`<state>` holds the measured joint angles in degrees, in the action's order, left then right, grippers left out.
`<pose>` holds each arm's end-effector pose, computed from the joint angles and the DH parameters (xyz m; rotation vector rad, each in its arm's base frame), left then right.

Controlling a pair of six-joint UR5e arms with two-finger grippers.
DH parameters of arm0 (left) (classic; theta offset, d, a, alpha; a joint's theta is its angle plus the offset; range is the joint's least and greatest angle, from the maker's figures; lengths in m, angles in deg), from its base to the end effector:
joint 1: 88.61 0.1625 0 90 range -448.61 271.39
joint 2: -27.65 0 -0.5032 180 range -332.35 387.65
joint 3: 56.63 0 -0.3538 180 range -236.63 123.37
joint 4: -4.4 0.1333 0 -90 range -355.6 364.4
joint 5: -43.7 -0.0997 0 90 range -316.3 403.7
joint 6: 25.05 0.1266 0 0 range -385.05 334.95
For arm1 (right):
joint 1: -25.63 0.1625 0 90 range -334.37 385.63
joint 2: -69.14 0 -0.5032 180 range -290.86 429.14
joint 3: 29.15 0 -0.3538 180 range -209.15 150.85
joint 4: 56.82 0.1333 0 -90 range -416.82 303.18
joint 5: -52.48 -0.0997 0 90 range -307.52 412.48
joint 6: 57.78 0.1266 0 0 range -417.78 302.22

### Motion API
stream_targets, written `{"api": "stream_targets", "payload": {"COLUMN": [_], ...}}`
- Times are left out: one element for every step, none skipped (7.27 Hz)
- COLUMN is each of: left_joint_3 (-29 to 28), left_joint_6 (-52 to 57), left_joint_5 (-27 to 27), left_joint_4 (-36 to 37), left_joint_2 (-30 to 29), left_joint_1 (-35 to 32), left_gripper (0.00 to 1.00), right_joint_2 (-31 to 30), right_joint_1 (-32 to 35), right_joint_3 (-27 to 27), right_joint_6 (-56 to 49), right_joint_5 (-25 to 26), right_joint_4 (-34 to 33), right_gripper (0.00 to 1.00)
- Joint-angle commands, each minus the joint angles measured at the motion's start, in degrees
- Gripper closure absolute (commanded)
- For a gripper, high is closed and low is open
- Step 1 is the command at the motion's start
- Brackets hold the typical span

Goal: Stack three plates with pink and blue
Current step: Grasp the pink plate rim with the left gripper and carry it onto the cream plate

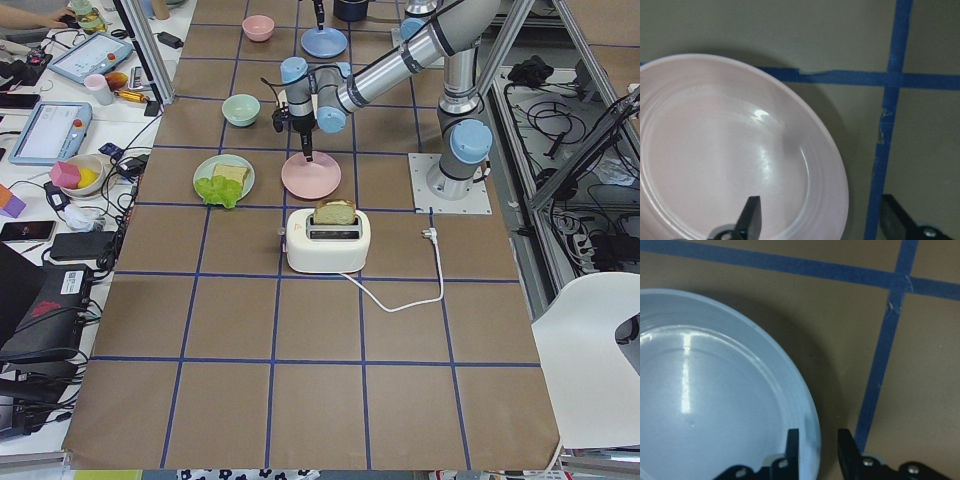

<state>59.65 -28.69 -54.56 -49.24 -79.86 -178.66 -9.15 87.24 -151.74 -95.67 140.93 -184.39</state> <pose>-0.1155 -0.4894 0.2604 -0.0796 2.9867 0.1869 -0.0887 -0.4517 0.2708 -0.2503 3.0418 0.1277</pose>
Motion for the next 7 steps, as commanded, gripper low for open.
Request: {"api": "stream_targets", "payload": {"left_joint_3": [0.18, 0.09, -0.08, -0.61, -1.74, -3.76, -6.56], "left_joint_6": [0.13, 0.13, -0.13, -0.22, -0.31, -0.57, -2.92], "left_joint_5": [0.18, 1.31, 1.41, 1.58, 1.67, 1.67, 1.41], "left_joint_4": [0.91, 0.91, 0.91, 0.82, 0.21, -0.49, -1.71], "left_joint_2": [-0.07, 0.02, 0.02, 0.8, 2.29, 2.39, 1.87], "left_joint_1": [-0.12, -0.12, -0.3, -1.08, -3.09, -6.77, -10.02], "left_gripper": [1.0, 1.0, 1.0, 1.0, 1.0, 1.0, 1.0], "right_joint_2": [0.51, 0.51, 0.51, 0.51, 0.42, 0.25, -0.1], "right_joint_1": [-0.09, -0.09, -0.09, -0.09, -0.09, -0.09, -0.09], "right_joint_3": [-0.02, 0.06, 0.06, 0.24, 0.33, 0.5, 0.76], "right_joint_6": [0.18, 0.18, 0.09, -0.34, -0.43, -0.44, -0.44], "right_joint_5": [0.05, 0.05, 0.13, -0.21, -0.3, -0.22, -0.22], "right_joint_4": [0.48, 0.83, 0.92, 1.09, 1.18, 1.18, 1.27], "right_gripper": [0.71, 0.74, 0.81, 1.0, 1.0, 1.0, 1.0]}}
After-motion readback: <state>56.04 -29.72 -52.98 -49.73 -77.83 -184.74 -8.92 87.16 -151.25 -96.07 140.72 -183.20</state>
